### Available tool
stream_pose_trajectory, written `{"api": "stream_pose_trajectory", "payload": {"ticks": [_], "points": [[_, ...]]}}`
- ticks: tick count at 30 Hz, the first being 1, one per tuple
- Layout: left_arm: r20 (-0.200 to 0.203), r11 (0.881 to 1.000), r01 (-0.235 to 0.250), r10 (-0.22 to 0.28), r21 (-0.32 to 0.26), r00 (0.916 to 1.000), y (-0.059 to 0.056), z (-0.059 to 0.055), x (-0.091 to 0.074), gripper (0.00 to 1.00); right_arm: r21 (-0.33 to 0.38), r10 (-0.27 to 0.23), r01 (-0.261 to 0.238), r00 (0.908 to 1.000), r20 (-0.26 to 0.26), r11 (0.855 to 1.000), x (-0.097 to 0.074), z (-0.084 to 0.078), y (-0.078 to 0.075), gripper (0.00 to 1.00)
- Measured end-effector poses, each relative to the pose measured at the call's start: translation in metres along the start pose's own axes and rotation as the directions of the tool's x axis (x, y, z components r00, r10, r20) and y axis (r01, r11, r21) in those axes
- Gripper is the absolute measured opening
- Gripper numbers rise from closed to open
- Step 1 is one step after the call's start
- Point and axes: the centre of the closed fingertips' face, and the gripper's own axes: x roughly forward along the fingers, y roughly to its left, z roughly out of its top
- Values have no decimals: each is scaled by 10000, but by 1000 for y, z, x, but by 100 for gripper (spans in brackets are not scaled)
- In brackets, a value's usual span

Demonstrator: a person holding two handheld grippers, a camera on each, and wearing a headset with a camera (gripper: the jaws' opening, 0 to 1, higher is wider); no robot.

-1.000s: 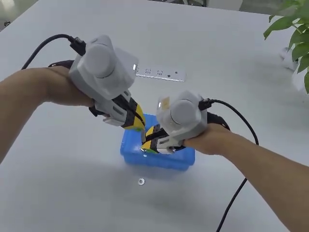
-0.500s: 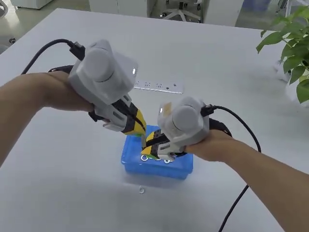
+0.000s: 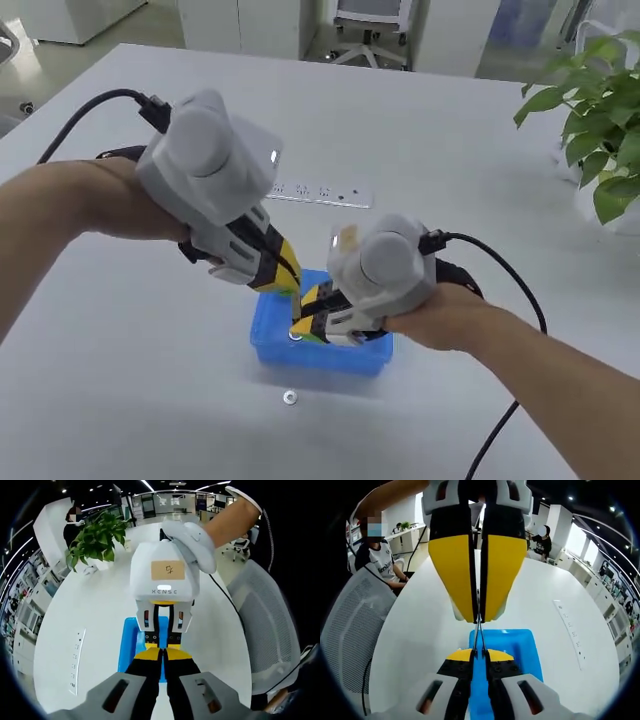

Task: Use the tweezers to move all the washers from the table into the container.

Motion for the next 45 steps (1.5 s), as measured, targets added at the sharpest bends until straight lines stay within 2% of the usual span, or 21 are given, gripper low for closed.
{"api": "stream_pose_trajectory", "payload": {"ticks": [8, 19, 35, 45], "points": [[-44, 10000, 43, -43, 61, 10000, -13, 1, 2, 5, 10, -29, 29, 10000, -9, 10000, -1, -3, 12, 11], [-93, 9997, 256, -257, -62, 9996, -29, -7, 12, 5, -28, 134, -134, 9999, -71, 9999, 6, -13, 29, 11], [-90, 9983, 505, -507, -291, 9987, -41, -21, 28, 5, 129, 462, -460, 9988, -153, 9989, 21, -28, 43, 11], [-138, 9970, 631, -638, -441, 9979, -45, -29, 33, 5, 196, 609, -606, 9981, -122, 9980, 30, -32, 50, 11]]}}
